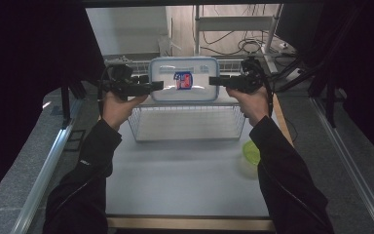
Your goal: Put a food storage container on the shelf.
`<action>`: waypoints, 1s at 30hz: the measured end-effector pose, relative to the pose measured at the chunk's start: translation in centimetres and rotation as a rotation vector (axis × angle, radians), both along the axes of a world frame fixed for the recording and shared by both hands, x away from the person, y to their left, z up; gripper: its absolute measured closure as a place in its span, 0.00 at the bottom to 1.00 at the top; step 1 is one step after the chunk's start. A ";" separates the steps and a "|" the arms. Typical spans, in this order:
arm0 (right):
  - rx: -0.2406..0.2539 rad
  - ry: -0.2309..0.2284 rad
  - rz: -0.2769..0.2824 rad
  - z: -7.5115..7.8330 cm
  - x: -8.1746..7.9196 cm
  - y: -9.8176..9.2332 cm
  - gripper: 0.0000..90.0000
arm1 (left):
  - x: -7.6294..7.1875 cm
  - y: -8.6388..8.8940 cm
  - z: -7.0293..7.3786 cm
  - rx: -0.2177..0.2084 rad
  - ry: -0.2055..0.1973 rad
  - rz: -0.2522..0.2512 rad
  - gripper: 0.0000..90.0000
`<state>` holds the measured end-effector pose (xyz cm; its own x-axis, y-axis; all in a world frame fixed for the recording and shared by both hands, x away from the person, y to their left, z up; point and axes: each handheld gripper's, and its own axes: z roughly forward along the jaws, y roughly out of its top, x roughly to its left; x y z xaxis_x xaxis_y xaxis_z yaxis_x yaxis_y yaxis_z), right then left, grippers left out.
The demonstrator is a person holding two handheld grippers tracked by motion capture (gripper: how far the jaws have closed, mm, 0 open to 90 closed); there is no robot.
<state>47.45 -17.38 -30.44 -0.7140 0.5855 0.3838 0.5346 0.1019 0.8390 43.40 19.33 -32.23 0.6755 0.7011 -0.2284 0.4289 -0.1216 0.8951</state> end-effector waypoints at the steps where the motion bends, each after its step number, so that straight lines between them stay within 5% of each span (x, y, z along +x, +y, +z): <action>1: 0.001 -0.003 -0.003 -0.1 0.0 0.0 0.54 | 0.0 -0.1 0.0 0.009 -0.003 0.004 0.36; 24: -0.042 0.007 -0.025 -1.5 -0.3 0.1 0.52 | 1.0 -1.2 -0.7 0.062 0.018 0.012 0.09; 30: -0.041 0.008 -0.022 -1.6 -0.5 -0.4 0.53 | 1.6 -0.7 -0.6 0.008 0.073 0.047 0.01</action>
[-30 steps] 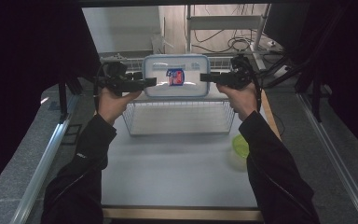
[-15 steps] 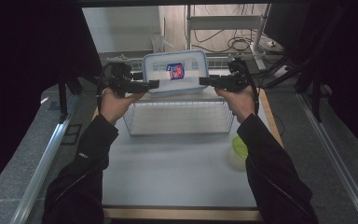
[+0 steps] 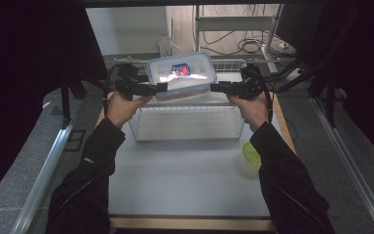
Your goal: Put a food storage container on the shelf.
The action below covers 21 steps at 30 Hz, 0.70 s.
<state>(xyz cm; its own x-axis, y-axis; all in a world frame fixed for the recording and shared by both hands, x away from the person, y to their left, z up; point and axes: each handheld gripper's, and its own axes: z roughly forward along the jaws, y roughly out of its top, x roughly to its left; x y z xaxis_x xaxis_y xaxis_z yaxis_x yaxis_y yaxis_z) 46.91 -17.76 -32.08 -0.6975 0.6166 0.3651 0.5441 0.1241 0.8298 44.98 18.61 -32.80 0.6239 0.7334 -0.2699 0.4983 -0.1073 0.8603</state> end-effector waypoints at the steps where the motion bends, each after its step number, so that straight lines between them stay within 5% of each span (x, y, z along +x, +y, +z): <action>1: 0.001 0.000 -0.001 0.0 0.0 -0.1 0.53 | 0.1 0.3 0.1 -0.009 0.012 0.016 0.00; 8: -0.003 -0.007 0.001 0.0 0.0 -0.1 0.53 | -1.2 1.3 0.5 0.029 -0.031 0.001 0.06; 12: -0.022 -0.021 0.007 -0.1 -0.2 0.2 0.54 | -3.3 1.5 0.7 0.038 -0.093 0.021 0.16; 15: -0.046 -0.036 0.009 -0.1 -0.3 0.5 0.57 | -4.9 1.5 0.6 0.051 -0.136 0.026 0.29; 21: -0.063 -0.049 0.012 -0.1 -0.6 0.8 0.60 | -7.2 1.1 -0.4 0.047 -0.148 -0.011 0.65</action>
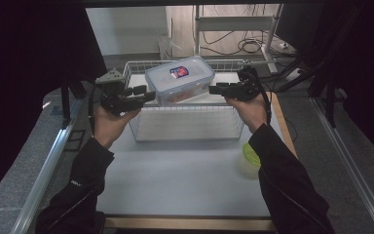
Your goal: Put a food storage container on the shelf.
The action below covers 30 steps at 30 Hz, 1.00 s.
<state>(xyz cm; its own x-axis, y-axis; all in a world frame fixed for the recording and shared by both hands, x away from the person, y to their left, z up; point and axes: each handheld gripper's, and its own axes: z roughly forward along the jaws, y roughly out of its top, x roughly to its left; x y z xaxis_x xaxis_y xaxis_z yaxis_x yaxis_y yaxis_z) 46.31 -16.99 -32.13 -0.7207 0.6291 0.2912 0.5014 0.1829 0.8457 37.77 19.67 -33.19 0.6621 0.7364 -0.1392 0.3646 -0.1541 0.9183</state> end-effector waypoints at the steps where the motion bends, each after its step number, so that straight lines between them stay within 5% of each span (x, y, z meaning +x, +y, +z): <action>1: 0.000 -0.001 0.001 0.0 0.0 0.0 0.60 | -0.1 -0.2 -0.2 0.003 0.004 -0.015 0.73; 4: 0.000 0.001 0.004 -0.1 -0.1 0.1 0.61 | 0.0 -1.0 -0.9 0.022 0.015 -0.053 0.86; 9: -0.015 -0.008 0.013 -0.2 -0.3 0.1 0.63 | 0.7 -2.2 -1.5 0.051 0.018 -0.053 0.94; 21: -0.025 -0.005 0.026 -0.8 -0.3 0.1 0.68 | 3.1 -2.3 -1.7 0.083 0.047 0.022 0.92; 30: -0.050 -0.009 0.043 -1.3 -0.4 1.1 0.79 | 3.8 -0.3 -2.0 0.100 0.061 0.107 0.93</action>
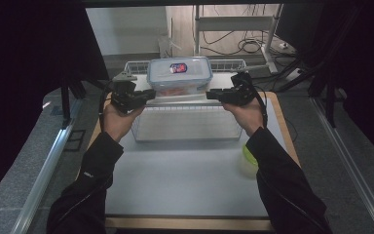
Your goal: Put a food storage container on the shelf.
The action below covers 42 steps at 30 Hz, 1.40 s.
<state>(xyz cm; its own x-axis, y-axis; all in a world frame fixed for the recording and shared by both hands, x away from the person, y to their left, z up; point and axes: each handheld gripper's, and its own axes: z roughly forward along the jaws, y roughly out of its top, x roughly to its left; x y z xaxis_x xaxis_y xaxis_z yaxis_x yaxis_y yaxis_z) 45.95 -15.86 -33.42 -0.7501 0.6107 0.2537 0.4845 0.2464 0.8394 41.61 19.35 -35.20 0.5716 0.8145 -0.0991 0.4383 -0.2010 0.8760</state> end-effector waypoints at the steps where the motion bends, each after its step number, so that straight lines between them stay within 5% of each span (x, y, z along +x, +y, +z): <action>1: -0.001 -0.001 0.000 0.0 0.0 0.1 0.79 | 0.2 0.2 -0.1 0.001 0.003 0.011 0.93; 9: -0.037 -0.027 -0.024 -0.1 0.1 0.8 0.82 | 1.4 0.0 -0.4 -0.029 0.020 0.014 0.92; 25: -0.049 -0.043 -0.079 -0.1 0.3 -0.1 0.86 | 1.3 -1.0 -0.4 -0.032 0.018 -0.019 0.89; 31: -0.043 -0.057 -0.058 -0.1 -0.6 -0.4 0.81 | -0.3 -1.3 -0.8 -0.047 0.005 -0.061 0.78; 42: -0.078 -0.109 -0.020 -0.5 -3.8 -0.8 0.59 | -4.1 -1.8 -1.8 0.022 -0.033 -0.124 0.50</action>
